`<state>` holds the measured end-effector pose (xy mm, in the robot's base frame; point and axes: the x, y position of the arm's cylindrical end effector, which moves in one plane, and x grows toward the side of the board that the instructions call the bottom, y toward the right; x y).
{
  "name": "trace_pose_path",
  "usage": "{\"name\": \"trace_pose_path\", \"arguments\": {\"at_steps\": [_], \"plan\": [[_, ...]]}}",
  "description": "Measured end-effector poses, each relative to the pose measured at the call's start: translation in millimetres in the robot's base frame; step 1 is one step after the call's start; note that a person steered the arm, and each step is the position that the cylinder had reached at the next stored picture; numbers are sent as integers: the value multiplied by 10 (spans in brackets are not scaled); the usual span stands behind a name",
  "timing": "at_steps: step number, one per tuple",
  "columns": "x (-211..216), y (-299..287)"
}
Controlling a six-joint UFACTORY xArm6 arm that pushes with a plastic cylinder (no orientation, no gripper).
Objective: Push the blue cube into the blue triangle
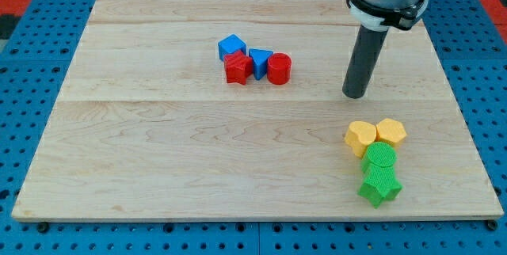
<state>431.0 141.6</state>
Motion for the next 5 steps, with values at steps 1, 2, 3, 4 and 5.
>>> {"name": "trace_pose_path", "arguments": {"at_steps": [1, 2, 3, 4, 5], "plan": [[-487, 29], [-1285, -129], [-1837, -1084], [-1885, -2147], [-1522, -2674]]}}
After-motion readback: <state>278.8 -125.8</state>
